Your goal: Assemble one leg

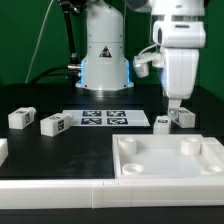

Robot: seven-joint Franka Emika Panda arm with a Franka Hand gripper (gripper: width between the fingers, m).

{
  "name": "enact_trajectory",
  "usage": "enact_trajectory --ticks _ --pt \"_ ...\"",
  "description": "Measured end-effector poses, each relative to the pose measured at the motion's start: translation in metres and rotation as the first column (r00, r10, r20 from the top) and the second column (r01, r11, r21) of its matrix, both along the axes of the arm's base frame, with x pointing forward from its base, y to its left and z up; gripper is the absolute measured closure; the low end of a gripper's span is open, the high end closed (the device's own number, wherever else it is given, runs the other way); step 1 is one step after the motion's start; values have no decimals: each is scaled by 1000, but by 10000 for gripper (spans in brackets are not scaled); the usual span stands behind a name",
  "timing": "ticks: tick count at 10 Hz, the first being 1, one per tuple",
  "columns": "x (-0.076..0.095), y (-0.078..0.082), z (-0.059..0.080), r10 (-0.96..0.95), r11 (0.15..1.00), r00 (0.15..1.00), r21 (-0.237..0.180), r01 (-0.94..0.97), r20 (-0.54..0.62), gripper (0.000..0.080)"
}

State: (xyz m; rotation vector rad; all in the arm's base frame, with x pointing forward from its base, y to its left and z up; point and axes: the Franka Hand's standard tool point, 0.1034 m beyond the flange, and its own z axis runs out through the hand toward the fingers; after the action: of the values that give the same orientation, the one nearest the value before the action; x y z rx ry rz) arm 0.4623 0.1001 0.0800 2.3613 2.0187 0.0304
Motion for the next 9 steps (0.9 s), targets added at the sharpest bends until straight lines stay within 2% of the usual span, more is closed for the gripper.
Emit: enact_trajectory --ticks 3,5,6,7,9 --pt "0 0 0 -64 998 998 5 63 4 150" --pt "0 1 0 -227 974 974 14 227 4 150" --pt "-1 2 0 -352 936 936 24 352 2 150" --pt "-11 4 -3 -524 850 851 51 524 1 150" --pt "-30 14 -10 -747 662 664 59 747 -28 150"
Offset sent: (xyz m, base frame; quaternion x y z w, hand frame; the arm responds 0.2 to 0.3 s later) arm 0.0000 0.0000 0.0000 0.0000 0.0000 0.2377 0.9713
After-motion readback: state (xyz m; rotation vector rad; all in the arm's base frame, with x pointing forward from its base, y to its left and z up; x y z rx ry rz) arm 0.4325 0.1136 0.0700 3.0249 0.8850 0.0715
